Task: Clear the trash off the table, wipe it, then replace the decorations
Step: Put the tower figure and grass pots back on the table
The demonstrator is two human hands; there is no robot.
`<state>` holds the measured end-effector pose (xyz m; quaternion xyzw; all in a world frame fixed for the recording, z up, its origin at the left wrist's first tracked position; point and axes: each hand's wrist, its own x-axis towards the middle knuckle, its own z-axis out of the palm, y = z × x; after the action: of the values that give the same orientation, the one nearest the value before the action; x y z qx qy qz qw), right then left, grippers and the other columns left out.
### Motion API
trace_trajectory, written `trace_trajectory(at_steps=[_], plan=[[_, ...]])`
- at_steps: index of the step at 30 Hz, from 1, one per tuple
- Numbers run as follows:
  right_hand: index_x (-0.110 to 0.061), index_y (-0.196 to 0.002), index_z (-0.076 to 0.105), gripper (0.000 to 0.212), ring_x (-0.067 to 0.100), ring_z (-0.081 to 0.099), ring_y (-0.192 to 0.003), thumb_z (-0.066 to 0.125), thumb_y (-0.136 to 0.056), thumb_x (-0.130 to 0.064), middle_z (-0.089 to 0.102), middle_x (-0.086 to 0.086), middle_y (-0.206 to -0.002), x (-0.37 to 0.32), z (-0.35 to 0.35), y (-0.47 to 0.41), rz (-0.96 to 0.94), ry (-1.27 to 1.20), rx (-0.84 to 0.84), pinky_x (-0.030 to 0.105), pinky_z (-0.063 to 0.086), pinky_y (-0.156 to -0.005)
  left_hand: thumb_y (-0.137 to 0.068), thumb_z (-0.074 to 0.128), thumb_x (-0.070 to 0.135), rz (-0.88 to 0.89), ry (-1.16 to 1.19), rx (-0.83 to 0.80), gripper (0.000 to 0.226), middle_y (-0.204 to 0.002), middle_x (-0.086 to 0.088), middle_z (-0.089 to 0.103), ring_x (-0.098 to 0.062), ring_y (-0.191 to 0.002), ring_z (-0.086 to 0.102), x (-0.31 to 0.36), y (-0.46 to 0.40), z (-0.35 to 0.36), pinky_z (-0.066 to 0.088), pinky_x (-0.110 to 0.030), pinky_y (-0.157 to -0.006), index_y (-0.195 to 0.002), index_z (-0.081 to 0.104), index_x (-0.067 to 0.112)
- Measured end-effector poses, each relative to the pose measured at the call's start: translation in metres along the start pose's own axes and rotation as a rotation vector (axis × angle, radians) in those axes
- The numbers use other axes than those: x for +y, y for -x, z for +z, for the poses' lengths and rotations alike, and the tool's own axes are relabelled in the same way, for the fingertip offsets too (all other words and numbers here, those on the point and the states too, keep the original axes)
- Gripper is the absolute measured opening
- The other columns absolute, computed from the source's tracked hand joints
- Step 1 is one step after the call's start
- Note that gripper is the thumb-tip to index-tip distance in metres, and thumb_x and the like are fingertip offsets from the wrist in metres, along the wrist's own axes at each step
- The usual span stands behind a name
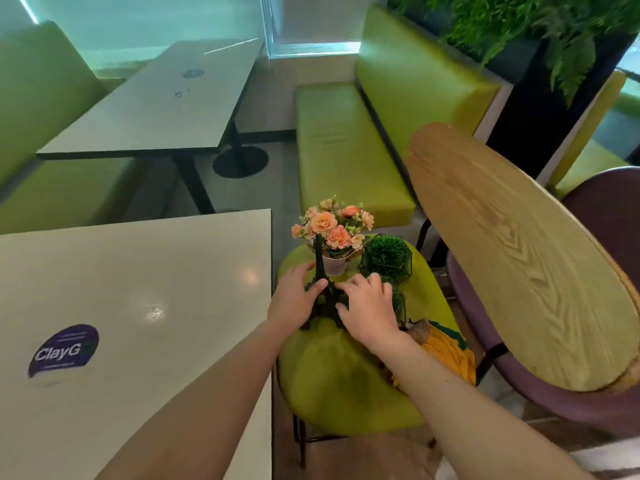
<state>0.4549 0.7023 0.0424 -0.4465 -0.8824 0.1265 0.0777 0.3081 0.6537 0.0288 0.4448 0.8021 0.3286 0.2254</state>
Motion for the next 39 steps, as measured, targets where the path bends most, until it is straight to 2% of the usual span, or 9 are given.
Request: trace_trajectory(at_steps=[8, 13, 17, 20, 22, 25, 29, 34, 39], plan=[[-0.025, -0.150, 0.035, 0.060, 0.026, 0.035, -0.126, 0.054, -0.096, -0.043, 0.054, -0.001, -0.138, -0.014, 0.004, -0.018, 0.024, 0.010, -0.066, 0.041, 0.027, -0.105, -0.099, 0.055, 0.029, -0.024, 0.156, 0.022, 0.022, -0.116, 0.006, 0.067, -0.013, -0.107, 0.061, -0.001, 0.000, -0.016, 0.051, -0.037, -0.089, -0.119, 0.062, 0.023], [-0.025, -0.152, 0.031, 0.072, 0.020, 0.026, -0.138, 0.061, -0.091, -0.049, 0.045, -0.002, -0.146, -0.032, 0.004, -0.013, 0.062, -0.292, -0.178, 0.041, 0.034, -0.110, -0.100, 0.053, 0.025, -0.005, 0.257, 0.053, 0.020, -0.105, 0.010, 0.062, -0.008, -0.096, 0.058, -0.002, 0.012, -0.046, 0.045, -0.019, -0.079, -0.118, 0.060, 0.020], [-0.029, -0.143, 0.047, 0.052, 0.018, 0.040, -0.132, 0.061, -0.094, -0.040, 0.051, -0.003, -0.138, -0.072, 0.003, -0.002, 0.075, -0.538, -0.185, 0.038, 0.044, -0.103, -0.100, 0.053, 0.017, 0.012, 0.309, 0.061, 0.017, -0.098, 0.012, 0.062, 0.002, -0.085, 0.058, -0.019, 0.031, -0.081, 0.042, -0.003, -0.066, -0.115, 0.061, 0.016], [-0.025, -0.139, 0.052, 0.047, 0.012, 0.055, -0.106, 0.064, -0.094, -0.029, 0.053, -0.003, -0.129, -0.111, 0.001, 0.013, 0.051, -0.700, -0.229, 0.015, 0.049, -0.073, -0.099, 0.054, 0.015, 0.019, 0.343, 0.092, 0.019, -0.099, 0.010, 0.064, -0.001, -0.083, 0.059, -0.040, 0.054, -0.114, 0.042, -0.005, -0.066, -0.114, 0.064, 0.019], [-0.023, -0.138, 0.052, 0.047, 0.008, 0.053, -0.096, 0.065, -0.093, -0.025, 0.052, -0.001, -0.126, -0.138, 0.005, 0.025, 0.015, -0.757, -0.261, 0.011, 0.045, -0.065, -0.099, 0.054, 0.016, 0.017, 0.348, 0.097, 0.018, -0.098, 0.013, 0.064, 0.000, -0.081, 0.059, -0.054, 0.070, -0.135, 0.041, -0.007, -0.066, -0.112, 0.064, 0.024], [-0.022, -0.131, 0.057, 0.037, 0.007, 0.054, -0.093, 0.064, -0.095, -0.023, 0.051, 0.001, -0.123, -0.184, 0.016, 0.043, -0.013, -0.775, -0.248, 0.008, 0.044, -0.068, -0.099, 0.055, 0.020, 0.002, 0.356, 0.100, 0.017, -0.100, 0.011, 0.064, 0.003, -0.076, 0.062, -0.080, 0.098, -0.173, 0.046, -0.010, -0.068, -0.110, 0.063, 0.029], [-0.022, -0.123, 0.057, 0.026, 0.006, 0.056, -0.090, 0.059, -0.097, -0.023, 0.051, 0.000, -0.123, -0.249, 0.035, 0.069, -0.013, -0.809, -0.265, 0.012, 0.044, -0.068, -0.097, 0.057, 0.025, 0.009, 0.347, 0.111, 0.016, -0.097, 0.015, 0.066, -0.004, -0.081, 0.067, -0.118, 0.132, -0.221, 0.052, -0.030, -0.082, -0.107, 0.064, 0.035], [-0.024, -0.114, 0.056, 0.016, 0.011, 0.056, -0.094, 0.054, -0.100, -0.018, 0.049, 0.002, -0.119, -0.321, 0.054, 0.090, -0.074, -0.812, -0.243, 0.020, 0.046, -0.082, -0.096, 0.060, 0.027, -0.019, 0.390, 0.120, 0.021, -0.096, 0.017, 0.066, 0.010, -0.069, 0.062, -0.162, 0.167, -0.275, 0.047, -0.013, -0.067, -0.117, 0.063, 0.026], [-0.023, -0.119, 0.058, 0.020, 0.016, 0.058, -0.099, 0.053, -0.100, -0.019, 0.049, 0.000, -0.117, -0.388, 0.072, 0.098, -0.104, -0.852, -0.251, 0.020, 0.046, -0.081, -0.095, 0.062, 0.025, -0.061, 0.428, 0.052, 0.024, -0.102, 0.013, 0.070, 0.000, -0.094, 0.066, -0.219, 0.197, -0.325, 0.049, -0.013, -0.071, -0.119, 0.063, 0.028]])
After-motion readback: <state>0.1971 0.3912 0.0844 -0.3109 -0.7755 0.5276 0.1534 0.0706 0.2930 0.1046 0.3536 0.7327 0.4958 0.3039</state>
